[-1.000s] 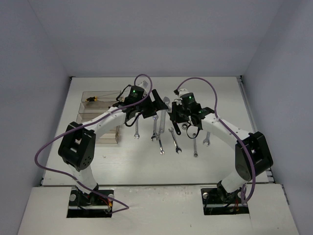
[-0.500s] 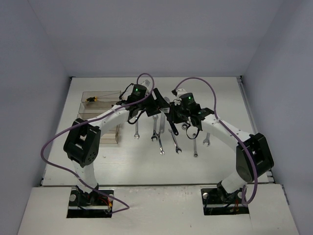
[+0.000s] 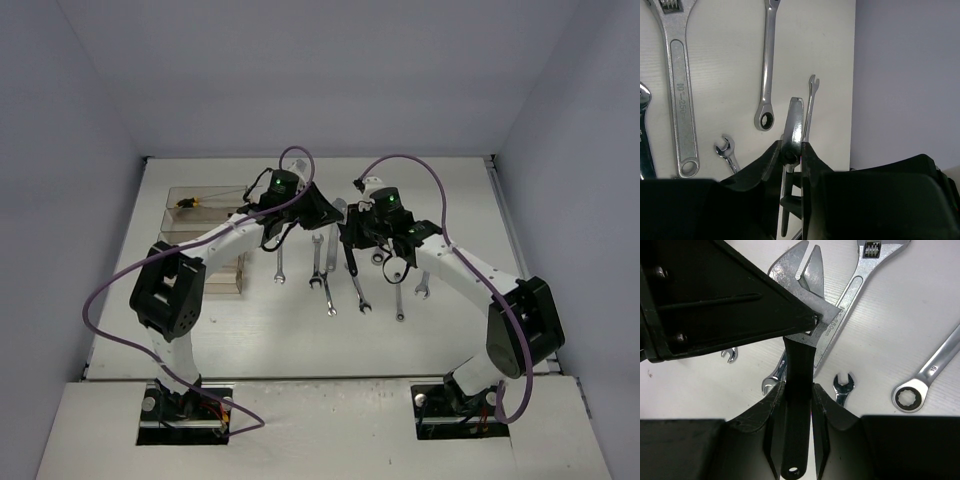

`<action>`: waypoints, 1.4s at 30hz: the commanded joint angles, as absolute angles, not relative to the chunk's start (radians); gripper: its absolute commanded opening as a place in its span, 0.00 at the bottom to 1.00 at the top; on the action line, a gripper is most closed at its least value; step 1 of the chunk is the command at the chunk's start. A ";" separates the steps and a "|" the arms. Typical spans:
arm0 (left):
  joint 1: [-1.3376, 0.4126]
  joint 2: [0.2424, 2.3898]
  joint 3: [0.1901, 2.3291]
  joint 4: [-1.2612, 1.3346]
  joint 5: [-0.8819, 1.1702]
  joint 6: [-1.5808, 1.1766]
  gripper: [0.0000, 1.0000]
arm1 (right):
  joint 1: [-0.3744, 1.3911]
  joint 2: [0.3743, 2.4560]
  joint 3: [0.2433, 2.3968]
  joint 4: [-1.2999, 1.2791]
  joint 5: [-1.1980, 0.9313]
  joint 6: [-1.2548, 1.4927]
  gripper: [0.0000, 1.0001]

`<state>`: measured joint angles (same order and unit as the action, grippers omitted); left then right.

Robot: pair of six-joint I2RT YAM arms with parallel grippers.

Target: Sort the tools into containers

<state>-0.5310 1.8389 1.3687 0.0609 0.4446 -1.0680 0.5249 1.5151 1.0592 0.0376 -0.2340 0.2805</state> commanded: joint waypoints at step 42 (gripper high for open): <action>0.196 1.707 1.140 0.215 0.235 -1.348 0.00 | 0.478 1.195 0.959 0.052 -0.122 0.253 0.74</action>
